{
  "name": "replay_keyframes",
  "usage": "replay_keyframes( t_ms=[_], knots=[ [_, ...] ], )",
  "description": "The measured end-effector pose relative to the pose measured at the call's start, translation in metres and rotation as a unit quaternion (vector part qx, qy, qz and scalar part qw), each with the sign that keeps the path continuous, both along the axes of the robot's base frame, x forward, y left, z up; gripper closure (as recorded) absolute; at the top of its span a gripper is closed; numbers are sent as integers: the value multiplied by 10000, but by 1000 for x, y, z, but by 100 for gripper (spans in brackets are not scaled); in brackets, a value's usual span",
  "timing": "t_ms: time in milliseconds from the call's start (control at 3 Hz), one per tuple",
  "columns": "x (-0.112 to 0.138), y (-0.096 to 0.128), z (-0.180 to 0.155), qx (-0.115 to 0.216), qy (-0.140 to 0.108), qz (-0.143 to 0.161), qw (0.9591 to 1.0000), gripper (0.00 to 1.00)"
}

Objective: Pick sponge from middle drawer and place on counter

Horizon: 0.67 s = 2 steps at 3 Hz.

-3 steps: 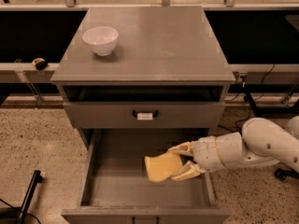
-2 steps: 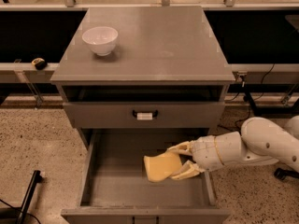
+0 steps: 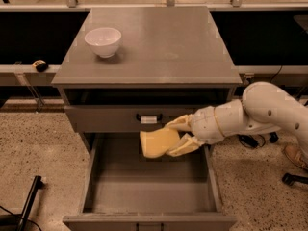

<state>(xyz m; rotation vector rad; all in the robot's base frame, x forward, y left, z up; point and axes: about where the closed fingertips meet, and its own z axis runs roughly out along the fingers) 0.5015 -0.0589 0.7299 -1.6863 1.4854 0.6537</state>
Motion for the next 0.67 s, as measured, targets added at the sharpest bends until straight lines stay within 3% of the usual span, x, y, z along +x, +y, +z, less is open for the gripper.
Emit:
replay_keyframes(
  t_ms=[333, 667],
  knots=[
    [26, 7, 37, -104, -94, -331, 9994, 100],
    [68, -6, 93, -51, -337, -940, 9950, 100]
  ],
)
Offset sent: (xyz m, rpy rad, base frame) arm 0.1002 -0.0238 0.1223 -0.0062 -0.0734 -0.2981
